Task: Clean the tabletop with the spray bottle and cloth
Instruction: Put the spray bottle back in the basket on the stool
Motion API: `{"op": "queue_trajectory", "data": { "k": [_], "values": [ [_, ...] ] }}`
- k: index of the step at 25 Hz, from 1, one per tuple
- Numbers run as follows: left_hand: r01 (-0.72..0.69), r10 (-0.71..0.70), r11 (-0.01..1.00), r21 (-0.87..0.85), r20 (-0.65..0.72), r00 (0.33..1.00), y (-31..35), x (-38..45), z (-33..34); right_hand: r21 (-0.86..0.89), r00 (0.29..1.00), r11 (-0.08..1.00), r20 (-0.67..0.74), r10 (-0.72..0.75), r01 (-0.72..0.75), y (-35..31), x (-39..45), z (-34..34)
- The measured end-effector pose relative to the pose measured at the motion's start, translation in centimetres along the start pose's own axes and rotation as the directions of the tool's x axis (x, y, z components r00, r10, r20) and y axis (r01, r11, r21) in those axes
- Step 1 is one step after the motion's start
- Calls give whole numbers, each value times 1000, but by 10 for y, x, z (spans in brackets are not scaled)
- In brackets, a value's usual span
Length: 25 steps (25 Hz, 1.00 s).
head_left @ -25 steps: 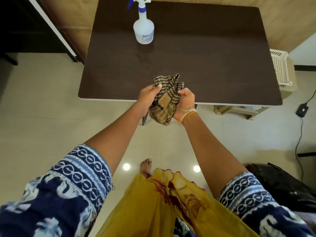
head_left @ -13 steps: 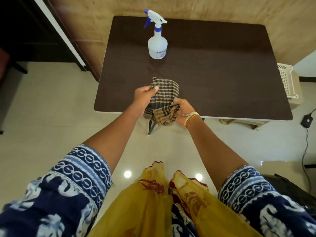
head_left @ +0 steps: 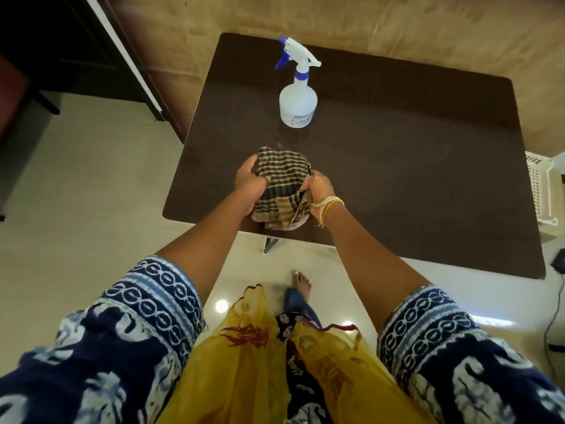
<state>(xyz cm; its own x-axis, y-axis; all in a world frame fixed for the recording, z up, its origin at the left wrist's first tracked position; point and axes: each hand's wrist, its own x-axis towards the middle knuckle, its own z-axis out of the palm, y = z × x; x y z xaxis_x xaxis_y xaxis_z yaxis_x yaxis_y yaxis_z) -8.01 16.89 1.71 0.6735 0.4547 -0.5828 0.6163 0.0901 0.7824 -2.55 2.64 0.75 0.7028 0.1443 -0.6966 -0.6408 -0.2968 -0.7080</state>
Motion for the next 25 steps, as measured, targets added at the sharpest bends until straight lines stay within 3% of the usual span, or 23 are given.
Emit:
{"op": "queue_trajectory", "data": {
  "k": [3,6,10,14,17,21,25],
  "values": [
    [-48,47,986,162,9,999,7,24,5,-250,999,967,-12,-44,40,-20,27,-8],
    [-89,103,913,398,-14,995,18,42,9,-571,996,819,-28,-86,55,-40,49,-25],
    [-109,155,869,482,-57,986,57,62,21,-517,949,824,-64,-310,234,-95,77,-35],
    [-128,175,866,483,-54,983,99,80,36,-530,877,726,73,-475,438,-142,103,-26],
    [-215,252,859,465,-17,968,116,89,45,-496,864,716,170,-475,491,-156,119,-19],
    [-246,277,838,487,9,961,118,93,48,-445,870,754,146,-471,483,-158,123,-19],
    [-257,283,838,482,21,959,114,81,41,-538,836,661,174,-520,523,-144,106,-28]
  ]
}}
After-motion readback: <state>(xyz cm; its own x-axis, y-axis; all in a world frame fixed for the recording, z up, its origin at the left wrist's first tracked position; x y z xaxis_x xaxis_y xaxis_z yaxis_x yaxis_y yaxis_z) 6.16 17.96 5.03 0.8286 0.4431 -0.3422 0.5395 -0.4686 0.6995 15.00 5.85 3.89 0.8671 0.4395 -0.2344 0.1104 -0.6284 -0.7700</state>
